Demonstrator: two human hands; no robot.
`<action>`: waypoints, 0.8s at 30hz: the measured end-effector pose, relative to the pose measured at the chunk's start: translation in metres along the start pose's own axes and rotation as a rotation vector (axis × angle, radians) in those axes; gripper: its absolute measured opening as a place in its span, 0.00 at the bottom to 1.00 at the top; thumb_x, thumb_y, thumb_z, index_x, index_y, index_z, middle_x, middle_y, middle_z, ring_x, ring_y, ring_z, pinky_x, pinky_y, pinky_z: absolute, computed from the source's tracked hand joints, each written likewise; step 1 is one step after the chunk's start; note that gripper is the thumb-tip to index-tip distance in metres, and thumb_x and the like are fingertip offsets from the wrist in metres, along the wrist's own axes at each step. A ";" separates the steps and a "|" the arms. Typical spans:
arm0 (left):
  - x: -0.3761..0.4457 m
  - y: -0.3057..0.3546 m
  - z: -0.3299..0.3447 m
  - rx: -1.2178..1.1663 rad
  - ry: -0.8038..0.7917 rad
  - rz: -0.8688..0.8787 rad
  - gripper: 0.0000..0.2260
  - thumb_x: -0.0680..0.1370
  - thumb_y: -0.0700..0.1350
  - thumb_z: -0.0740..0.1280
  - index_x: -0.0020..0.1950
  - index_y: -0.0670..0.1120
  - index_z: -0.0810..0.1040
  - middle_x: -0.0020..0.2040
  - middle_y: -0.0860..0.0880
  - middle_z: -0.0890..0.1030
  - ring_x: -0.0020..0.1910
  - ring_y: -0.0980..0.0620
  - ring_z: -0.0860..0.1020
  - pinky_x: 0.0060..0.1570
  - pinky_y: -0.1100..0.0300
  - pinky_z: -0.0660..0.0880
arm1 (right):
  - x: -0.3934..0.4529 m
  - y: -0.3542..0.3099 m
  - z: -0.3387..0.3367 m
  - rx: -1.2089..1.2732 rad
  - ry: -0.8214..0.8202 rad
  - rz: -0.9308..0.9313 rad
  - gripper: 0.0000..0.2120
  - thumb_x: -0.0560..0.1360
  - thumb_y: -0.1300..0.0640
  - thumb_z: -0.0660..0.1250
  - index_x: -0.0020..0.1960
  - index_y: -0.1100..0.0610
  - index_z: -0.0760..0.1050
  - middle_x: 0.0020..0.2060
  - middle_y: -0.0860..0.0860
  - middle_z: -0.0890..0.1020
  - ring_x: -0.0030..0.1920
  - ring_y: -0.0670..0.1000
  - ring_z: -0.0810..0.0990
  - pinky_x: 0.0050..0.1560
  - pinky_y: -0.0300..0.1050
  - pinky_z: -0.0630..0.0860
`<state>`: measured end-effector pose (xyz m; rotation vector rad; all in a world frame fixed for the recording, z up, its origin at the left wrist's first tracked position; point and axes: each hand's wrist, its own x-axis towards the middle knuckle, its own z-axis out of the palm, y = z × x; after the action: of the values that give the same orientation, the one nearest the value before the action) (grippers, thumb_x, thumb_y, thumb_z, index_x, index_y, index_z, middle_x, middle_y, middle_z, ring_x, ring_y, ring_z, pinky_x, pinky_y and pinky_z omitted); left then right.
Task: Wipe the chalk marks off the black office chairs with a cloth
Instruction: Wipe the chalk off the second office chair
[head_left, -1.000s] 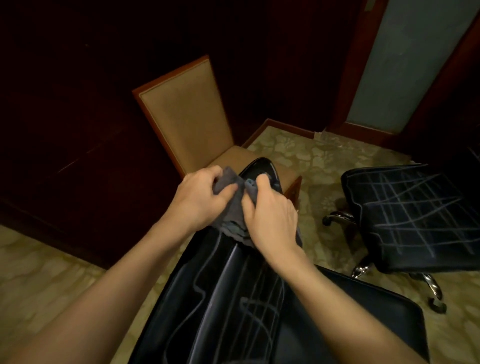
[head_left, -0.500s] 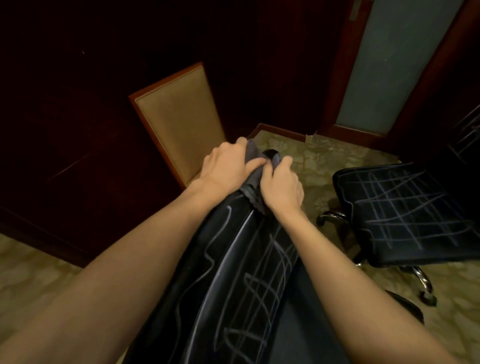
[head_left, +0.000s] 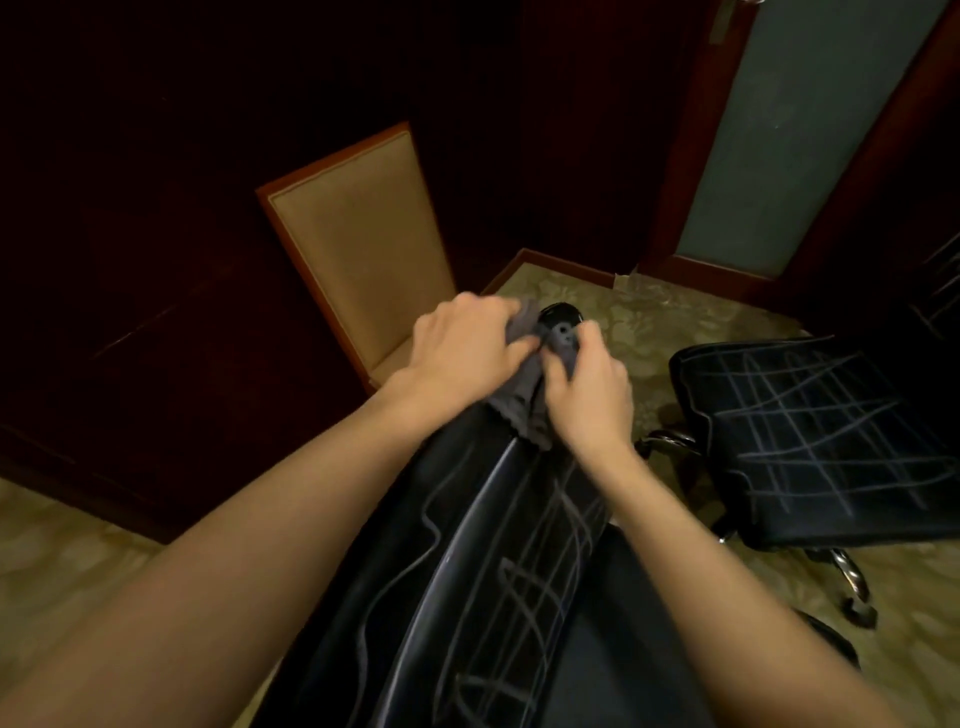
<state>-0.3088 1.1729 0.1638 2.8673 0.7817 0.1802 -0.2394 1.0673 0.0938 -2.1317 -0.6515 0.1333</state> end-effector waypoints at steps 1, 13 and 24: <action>0.020 0.009 0.006 -0.006 -0.006 0.002 0.12 0.80 0.59 0.65 0.58 0.55 0.79 0.56 0.45 0.81 0.58 0.39 0.79 0.47 0.54 0.69 | 0.017 0.006 -0.002 -0.008 0.009 0.062 0.09 0.80 0.51 0.62 0.57 0.55 0.68 0.53 0.59 0.81 0.54 0.64 0.79 0.52 0.56 0.76; 0.048 0.015 0.001 0.126 -0.165 -0.001 0.17 0.76 0.62 0.69 0.61 0.55 0.79 0.62 0.46 0.79 0.62 0.42 0.77 0.49 0.54 0.68 | 0.017 0.003 0.007 0.075 -0.006 0.261 0.12 0.80 0.51 0.62 0.61 0.55 0.71 0.56 0.60 0.80 0.57 0.64 0.78 0.55 0.54 0.74; -0.077 -0.019 -0.035 0.227 -0.142 -0.035 0.16 0.78 0.67 0.62 0.57 0.59 0.78 0.50 0.51 0.80 0.53 0.46 0.80 0.43 0.58 0.68 | -0.081 -0.027 0.004 0.059 -0.176 0.072 0.07 0.79 0.46 0.62 0.52 0.49 0.68 0.48 0.55 0.81 0.52 0.61 0.79 0.53 0.56 0.76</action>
<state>-0.3894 1.1537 0.1886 3.0317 0.8745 -0.1235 -0.3211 1.0434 0.1013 -2.1028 -0.6641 0.3787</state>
